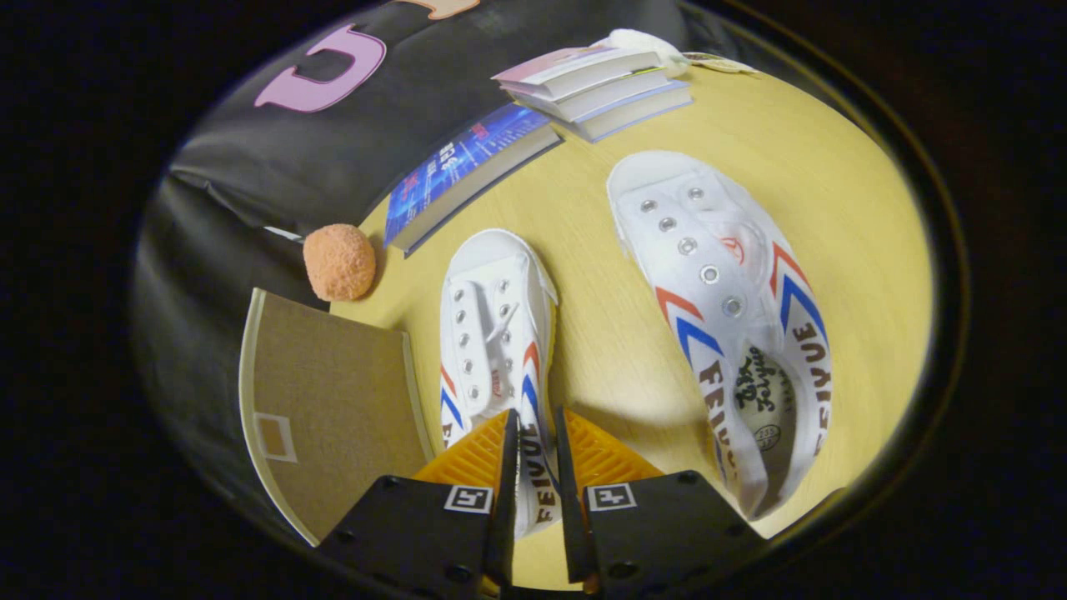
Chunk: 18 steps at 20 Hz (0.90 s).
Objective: Open the storage box then place both shoes into the box .Put the left shoe in first, then the right shoe, with the right side of both shoes facing outward in a uniform manner.
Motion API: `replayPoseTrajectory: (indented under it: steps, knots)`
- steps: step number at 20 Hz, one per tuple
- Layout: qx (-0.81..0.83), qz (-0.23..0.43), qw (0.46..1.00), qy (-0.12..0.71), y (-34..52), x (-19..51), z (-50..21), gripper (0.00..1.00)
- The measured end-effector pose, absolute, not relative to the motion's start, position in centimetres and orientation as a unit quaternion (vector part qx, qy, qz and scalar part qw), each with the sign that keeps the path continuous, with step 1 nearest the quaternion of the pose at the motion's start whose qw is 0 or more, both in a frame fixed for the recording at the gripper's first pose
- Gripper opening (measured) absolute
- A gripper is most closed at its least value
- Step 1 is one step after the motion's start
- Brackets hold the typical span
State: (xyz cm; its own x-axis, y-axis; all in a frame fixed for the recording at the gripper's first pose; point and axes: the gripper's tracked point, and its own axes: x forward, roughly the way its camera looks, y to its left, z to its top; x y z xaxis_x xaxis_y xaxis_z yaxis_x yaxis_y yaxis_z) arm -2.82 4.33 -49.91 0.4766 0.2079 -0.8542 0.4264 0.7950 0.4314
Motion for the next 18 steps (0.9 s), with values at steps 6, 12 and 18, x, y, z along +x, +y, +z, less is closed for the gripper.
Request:
replayPoseTrajectory:
  steps: [6,12,18]
  knots:
    - [0.303,-0.070,0.801,0.511,4.2,-3.0,-50.1,0.03]
    - [0.309,-0.059,0.818,0.481,5.0,-2.6,-49.2,0.02]
    - [0.353,-0.058,0.818,0.451,4.6,-1.8,-47.0,0.02]
